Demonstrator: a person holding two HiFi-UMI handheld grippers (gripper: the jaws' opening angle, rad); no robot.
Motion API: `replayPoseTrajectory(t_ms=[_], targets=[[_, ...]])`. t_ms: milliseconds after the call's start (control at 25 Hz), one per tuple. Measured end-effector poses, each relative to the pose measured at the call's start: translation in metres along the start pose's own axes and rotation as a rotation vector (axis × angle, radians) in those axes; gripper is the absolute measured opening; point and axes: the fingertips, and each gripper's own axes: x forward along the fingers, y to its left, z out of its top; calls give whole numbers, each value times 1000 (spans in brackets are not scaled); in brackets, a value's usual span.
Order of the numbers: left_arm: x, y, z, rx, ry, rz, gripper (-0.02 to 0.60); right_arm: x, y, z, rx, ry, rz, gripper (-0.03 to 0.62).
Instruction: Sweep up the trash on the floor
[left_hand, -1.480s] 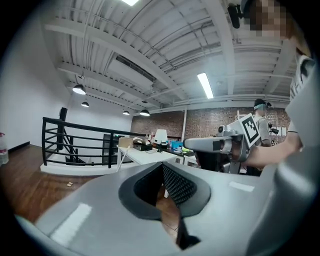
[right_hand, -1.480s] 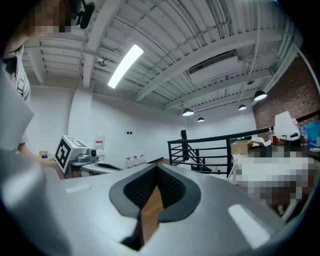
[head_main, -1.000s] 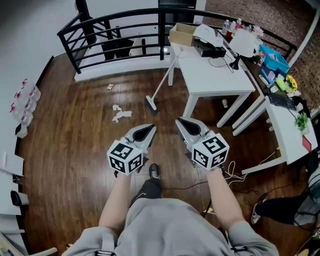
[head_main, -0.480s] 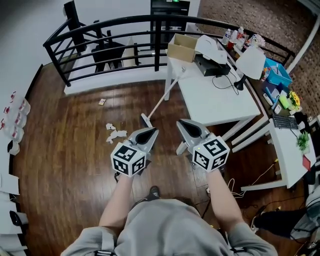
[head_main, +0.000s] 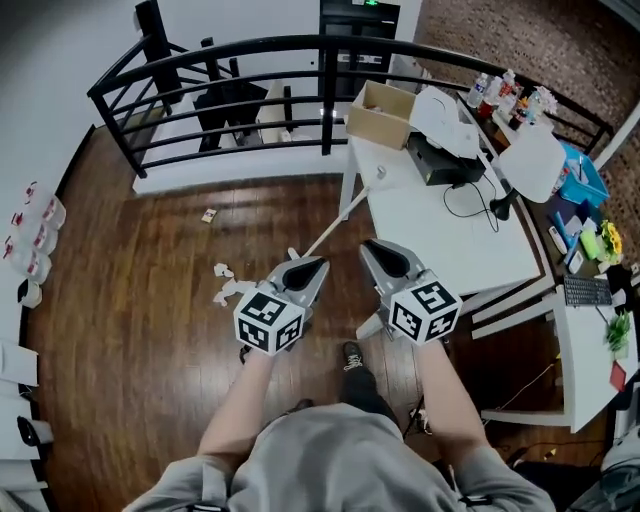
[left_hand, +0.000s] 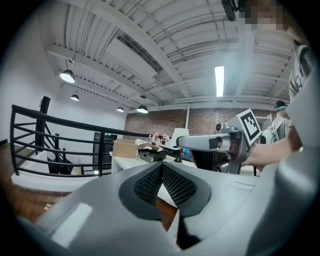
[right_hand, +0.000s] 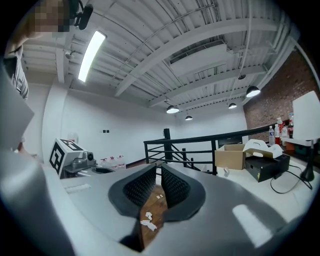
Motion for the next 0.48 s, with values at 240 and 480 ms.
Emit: replayPoseTrajectory(t_ms=[240,480], targets=[[73,37,-6,-35,-13,81,5,40,-89,-19,-24,91,39,66],[137,68,-23,-75,2,169,5,75,-186,-45,9,156,19,125]])
